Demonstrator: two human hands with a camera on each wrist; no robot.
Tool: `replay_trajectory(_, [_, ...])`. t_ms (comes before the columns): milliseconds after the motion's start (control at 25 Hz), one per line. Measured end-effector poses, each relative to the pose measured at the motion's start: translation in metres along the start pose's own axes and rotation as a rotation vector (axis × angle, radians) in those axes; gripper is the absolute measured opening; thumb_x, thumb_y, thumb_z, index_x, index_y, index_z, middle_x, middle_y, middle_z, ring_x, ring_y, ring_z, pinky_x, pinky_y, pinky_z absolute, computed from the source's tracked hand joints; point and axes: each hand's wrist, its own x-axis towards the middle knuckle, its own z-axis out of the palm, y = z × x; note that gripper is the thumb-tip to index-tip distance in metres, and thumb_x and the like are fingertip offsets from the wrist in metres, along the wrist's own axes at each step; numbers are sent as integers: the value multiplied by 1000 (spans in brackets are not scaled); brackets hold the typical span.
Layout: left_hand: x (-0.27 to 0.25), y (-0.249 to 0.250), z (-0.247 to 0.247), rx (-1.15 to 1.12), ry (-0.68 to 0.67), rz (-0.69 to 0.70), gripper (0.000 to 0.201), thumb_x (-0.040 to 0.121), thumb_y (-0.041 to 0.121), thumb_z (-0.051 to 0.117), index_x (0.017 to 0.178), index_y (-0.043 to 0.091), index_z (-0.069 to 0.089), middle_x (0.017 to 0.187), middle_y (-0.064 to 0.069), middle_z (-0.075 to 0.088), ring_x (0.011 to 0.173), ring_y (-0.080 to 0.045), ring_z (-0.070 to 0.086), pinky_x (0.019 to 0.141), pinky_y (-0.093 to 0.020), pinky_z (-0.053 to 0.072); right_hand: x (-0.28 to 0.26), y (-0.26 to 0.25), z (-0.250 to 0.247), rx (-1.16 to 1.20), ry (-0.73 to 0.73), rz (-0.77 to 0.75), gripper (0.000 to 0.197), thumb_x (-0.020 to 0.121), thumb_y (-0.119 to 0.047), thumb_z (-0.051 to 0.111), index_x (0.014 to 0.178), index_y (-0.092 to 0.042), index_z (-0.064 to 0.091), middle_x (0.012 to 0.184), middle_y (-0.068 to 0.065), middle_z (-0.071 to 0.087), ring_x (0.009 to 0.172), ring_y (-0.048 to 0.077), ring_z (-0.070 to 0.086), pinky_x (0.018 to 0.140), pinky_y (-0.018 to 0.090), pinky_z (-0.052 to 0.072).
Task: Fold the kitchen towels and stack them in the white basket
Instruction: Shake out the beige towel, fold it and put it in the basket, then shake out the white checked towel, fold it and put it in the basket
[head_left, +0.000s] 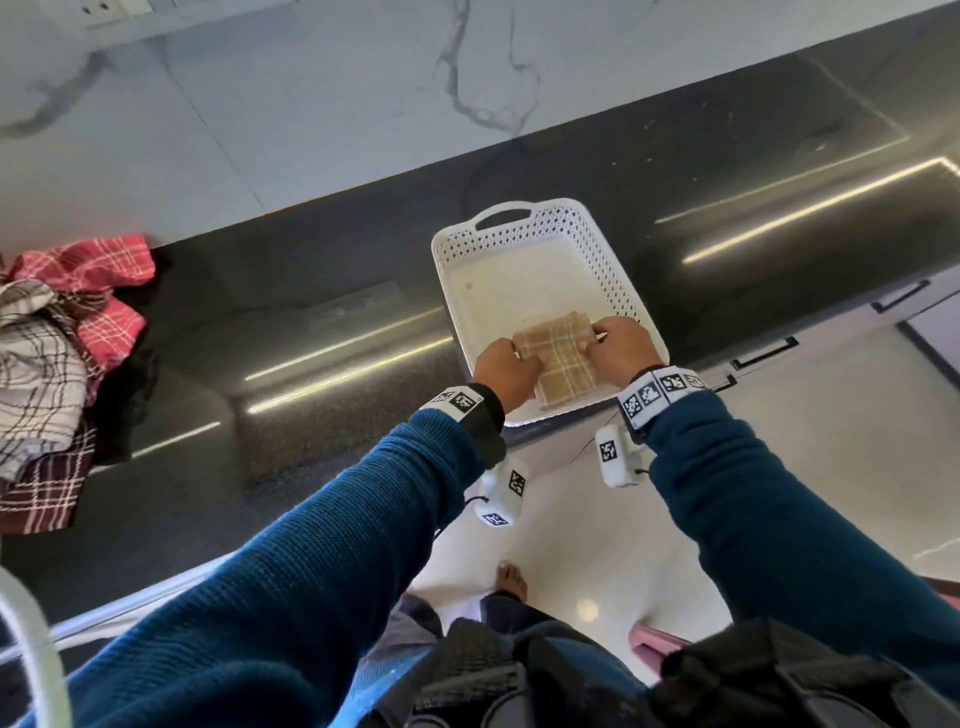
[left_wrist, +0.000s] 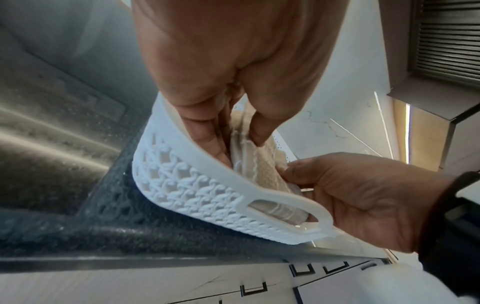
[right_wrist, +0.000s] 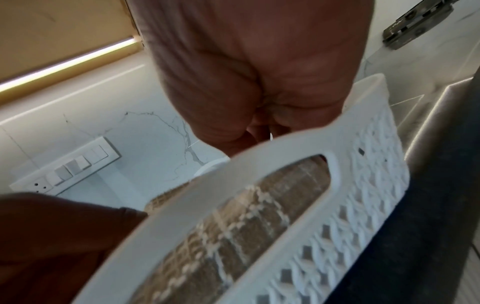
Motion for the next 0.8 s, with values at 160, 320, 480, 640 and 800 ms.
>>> replay_trajectory(160, [-6,-1,7,52,37,-37,38,94,30,67,120,4,55,101,-11,73,86,-27,75,85,-44,61,-2,7,12,-20,34,8,29,98,-18,64,125,-6,66,121,14,70,106,32,64,90,38,49])
replay_trajectory(320, [-7,6,4,118,20,-48,21,96,22,64,106,7,54,102,-14,71,91,-30,74,82,-40,61,-3,8,15,-32,36,22,37,98,-19,63,133,-7,61,130,14,66,117,33,62,96,40,48])
replay_trajectory(480, [-12,13,2,193,-16,-64,16,93,18,60,83,7,56,90,-13,71,87,-27,73,71,-35,59,-7,3,10,-78,9,47,43,99,-29,59,138,-8,57,132,15,65,118,34,61,95,41,48])
replay_trajectory(640, [-14,14,-37,17,56,-20,17,93,26,63,90,11,58,92,-7,64,98,-31,71,86,-46,62,-18,-45,7,-178,151,-51,42,101,-26,56,140,-10,55,138,14,57,126,35,52,101,46,44])
replay_trajectory(800, [-30,-27,-144,-47,334,12,34,91,31,61,120,14,64,115,-6,70,103,-24,67,92,-38,57,-35,-138,70,-169,136,-407,37,97,-20,58,132,-8,61,130,17,58,121,38,51,100,48,45])
